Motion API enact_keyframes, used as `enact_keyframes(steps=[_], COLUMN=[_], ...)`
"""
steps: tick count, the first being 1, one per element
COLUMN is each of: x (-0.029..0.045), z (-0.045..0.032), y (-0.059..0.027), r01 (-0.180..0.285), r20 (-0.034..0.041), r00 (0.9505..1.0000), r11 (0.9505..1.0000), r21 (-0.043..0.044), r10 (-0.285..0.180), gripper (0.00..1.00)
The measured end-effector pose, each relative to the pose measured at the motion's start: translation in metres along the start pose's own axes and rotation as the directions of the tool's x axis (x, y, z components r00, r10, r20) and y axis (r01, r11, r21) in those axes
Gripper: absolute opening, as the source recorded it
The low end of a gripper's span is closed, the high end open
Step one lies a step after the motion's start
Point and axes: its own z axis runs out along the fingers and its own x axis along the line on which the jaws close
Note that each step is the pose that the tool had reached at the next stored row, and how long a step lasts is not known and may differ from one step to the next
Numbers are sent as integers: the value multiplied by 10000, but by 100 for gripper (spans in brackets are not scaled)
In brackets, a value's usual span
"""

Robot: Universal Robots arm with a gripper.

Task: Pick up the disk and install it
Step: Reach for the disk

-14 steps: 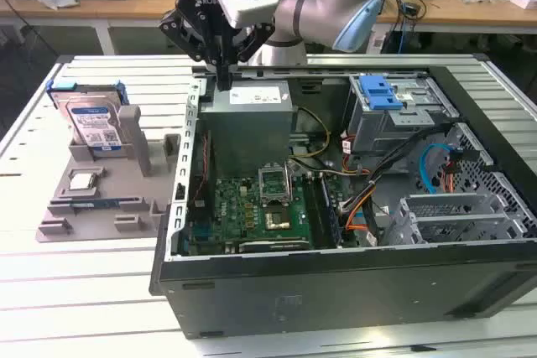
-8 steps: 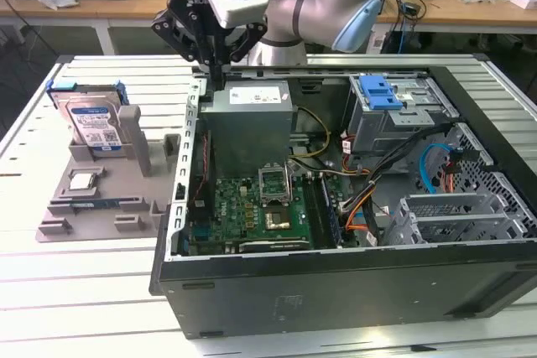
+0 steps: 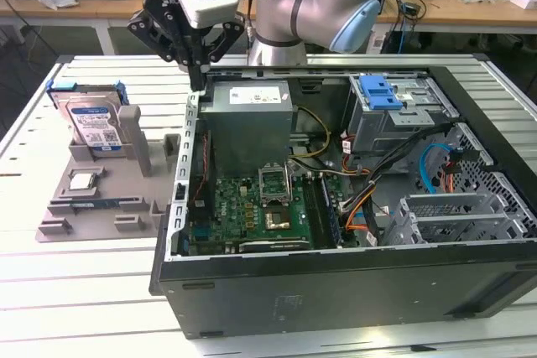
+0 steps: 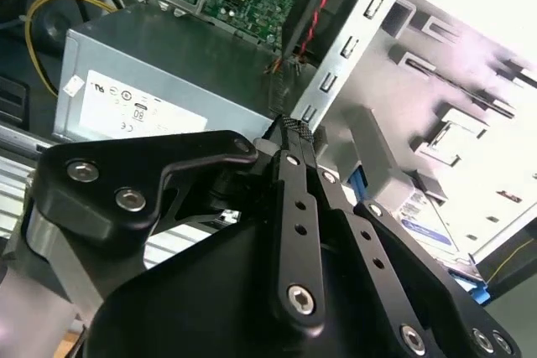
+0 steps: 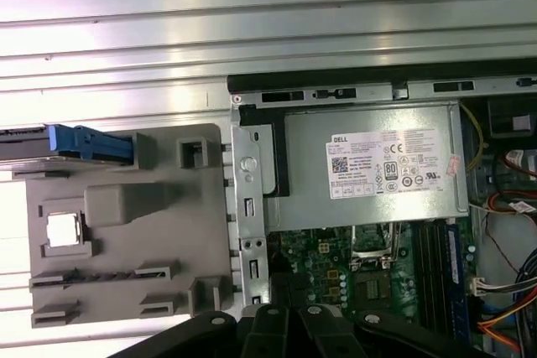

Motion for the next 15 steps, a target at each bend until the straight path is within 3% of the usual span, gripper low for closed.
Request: enact_keyframes(steps=[5,8,15], x=[105,218,325], z=[-3,-6,-9], y=[-8,-16,-24], r01=[1,0,0], r20=[0,0,0], r00=[10000,10000,10000], r11=[10000,10000,10000], r21=[1,0,1], r10=[-1,0,0], gripper=[11,11,11])
